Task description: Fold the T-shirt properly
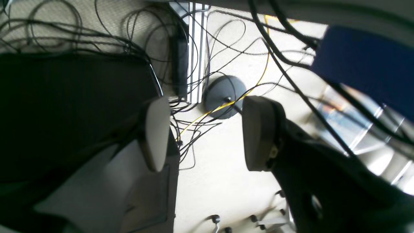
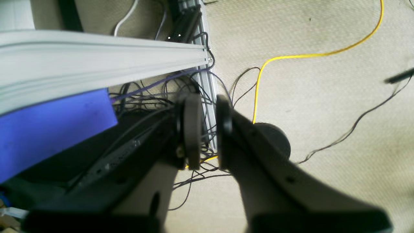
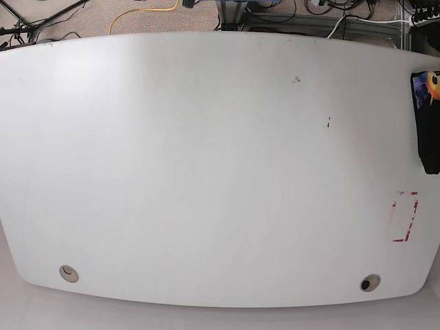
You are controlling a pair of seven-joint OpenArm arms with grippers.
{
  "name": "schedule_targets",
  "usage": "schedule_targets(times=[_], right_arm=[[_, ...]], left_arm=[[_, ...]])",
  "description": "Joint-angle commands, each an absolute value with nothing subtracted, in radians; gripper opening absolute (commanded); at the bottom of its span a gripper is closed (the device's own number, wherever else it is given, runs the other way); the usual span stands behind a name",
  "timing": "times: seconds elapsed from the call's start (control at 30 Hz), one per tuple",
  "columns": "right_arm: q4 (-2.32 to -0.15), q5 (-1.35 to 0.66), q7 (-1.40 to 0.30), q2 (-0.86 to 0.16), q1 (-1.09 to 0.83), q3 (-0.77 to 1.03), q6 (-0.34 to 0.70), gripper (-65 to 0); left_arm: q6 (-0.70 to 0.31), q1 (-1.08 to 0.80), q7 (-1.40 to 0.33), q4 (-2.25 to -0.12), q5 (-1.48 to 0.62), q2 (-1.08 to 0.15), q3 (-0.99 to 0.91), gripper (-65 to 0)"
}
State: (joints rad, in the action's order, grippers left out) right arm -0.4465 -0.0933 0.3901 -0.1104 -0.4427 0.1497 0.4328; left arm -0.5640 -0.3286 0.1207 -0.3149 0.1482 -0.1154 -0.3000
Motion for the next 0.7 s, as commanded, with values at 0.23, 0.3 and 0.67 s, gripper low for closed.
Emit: schedule_targets(times=[0.23,0.3,0.67], right_arm=[[-0.361,-0.096,0.312,-0.114,-0.369,0.150,0.438,-57.1],[-0.361,-0.096,0.286,-0.113,-0.361,0.150,0.426,-57.1],[-0.355,0.030,0.199,-0.105,-0.314,0.151,0.297,-56.9]], left_arm=[[-0.389,-0.225,0.122,-0.193,0.231,-0.125,-0.300,-32.5],[-0.349,-0.193,0.122,-0.165,0.262,-0.125,-0.300,-32.5],[-0.289,-0.099,0.074,-0.058,0.272,-0.124,-0.300,-32.5]])
